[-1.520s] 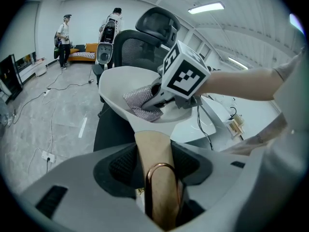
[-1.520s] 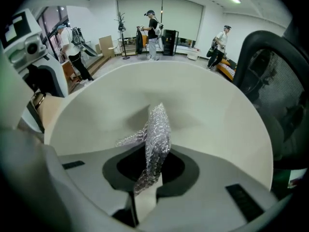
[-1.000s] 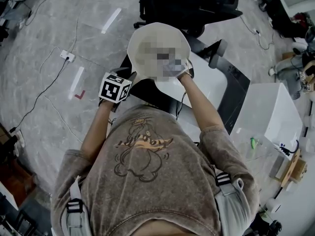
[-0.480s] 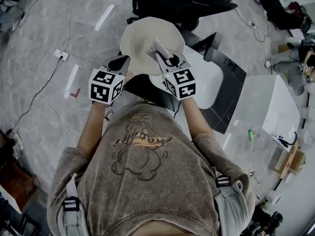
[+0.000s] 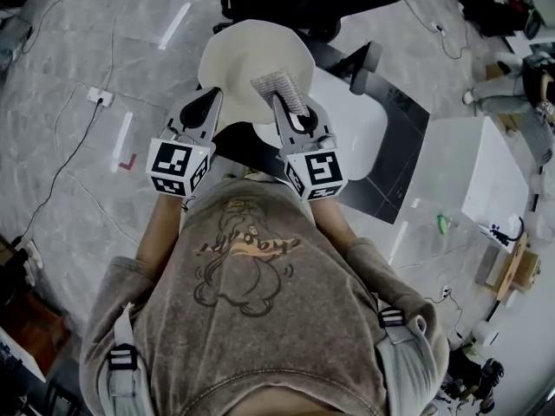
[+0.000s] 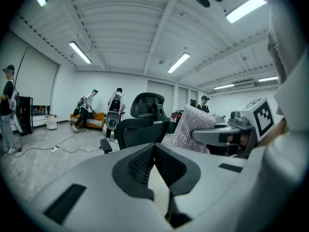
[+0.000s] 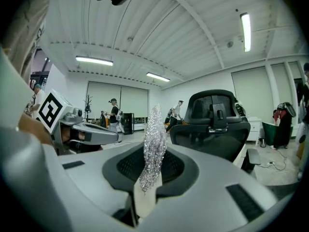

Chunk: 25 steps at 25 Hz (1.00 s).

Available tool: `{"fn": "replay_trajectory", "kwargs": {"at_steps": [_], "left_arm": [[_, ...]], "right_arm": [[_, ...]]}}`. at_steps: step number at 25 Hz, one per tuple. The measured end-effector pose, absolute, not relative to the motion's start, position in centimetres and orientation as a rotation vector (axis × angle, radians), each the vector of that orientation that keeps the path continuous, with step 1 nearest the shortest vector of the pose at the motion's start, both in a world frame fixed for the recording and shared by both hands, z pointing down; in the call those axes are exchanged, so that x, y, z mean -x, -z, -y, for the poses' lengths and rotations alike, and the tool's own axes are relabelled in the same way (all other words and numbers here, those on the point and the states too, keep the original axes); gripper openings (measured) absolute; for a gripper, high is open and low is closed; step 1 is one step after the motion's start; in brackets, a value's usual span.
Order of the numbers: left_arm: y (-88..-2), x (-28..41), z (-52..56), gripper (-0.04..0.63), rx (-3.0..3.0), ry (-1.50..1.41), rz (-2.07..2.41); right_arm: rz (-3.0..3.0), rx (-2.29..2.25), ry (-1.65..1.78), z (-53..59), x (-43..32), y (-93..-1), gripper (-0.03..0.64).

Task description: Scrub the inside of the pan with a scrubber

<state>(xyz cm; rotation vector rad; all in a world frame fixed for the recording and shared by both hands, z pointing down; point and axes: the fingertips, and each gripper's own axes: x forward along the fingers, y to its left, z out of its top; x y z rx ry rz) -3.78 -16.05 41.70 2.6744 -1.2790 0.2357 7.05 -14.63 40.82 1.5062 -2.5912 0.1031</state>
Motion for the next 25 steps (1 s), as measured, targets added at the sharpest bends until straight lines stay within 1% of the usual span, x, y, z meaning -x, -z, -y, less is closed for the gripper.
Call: {"fn": "replay_trajectory", "kwargs": {"at_steps": [5,25], "left_arm": [[-41.0,3.3,15.5,0.018,-2.723,-0.165,1.320],[-41.4,3.3,15.7,0.018,-2.699,-0.211,1.385]], "right_arm": [[2.569,-1.538,-0.155,14.0,-7.9,-42.0,0.069],[2.532,-1.514,-0.205,13.9,-7.7,-43.7,0.067]]}}
